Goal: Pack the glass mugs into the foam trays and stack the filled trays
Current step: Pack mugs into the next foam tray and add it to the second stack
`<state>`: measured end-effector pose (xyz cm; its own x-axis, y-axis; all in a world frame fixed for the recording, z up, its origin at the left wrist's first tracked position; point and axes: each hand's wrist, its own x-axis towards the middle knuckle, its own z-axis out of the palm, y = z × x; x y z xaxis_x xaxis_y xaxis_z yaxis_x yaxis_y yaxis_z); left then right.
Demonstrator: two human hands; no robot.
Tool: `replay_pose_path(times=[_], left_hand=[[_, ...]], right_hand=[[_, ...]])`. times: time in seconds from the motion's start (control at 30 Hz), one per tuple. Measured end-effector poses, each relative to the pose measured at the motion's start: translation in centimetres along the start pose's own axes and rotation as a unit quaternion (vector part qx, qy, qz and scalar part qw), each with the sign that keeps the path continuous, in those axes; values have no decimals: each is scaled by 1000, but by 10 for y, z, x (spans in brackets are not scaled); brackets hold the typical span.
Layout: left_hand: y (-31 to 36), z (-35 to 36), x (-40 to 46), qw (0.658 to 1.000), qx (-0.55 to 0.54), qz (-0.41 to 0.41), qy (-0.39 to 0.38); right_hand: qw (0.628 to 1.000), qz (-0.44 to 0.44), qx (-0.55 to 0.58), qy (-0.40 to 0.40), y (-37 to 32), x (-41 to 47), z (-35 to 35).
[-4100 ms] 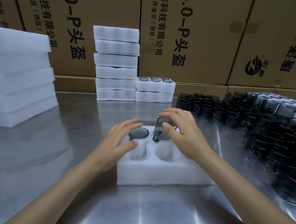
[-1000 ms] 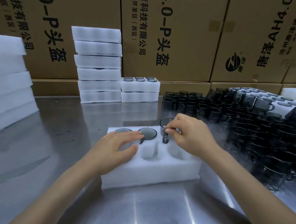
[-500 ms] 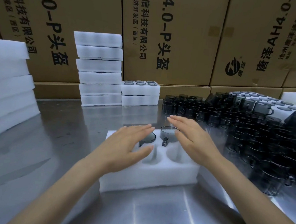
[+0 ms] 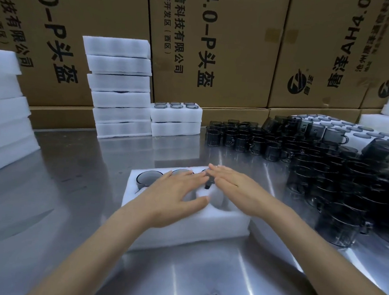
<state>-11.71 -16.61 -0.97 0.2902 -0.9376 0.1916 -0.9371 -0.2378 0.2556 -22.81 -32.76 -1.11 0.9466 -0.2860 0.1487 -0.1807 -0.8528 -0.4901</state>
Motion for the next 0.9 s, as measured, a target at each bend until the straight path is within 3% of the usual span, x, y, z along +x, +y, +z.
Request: replay_pose_path(times=[0.1,0.2,0.33,0.43,0.57,0.9], left_hand=[[1,1,-4,998,-10,4,57],[1,1,-9,996,-23,-1,92],[2,1,-11,996,-29,-16,85],[3,1,-11,995,-38,-29,83],[4,0,-12,996,-37,-33,80],[3,1,-13,994,-25,-12,109]], right_hand=[[992,24,15,121,1,2,0],[951,107,-135,257,15,3,-7],[888,333,-248,196,42,-2,-18],[865,412,-241,151,55,-4,-24],[871,390,-246,167,58,-5,-22],[937,170,-237,191,43,6,-5]])
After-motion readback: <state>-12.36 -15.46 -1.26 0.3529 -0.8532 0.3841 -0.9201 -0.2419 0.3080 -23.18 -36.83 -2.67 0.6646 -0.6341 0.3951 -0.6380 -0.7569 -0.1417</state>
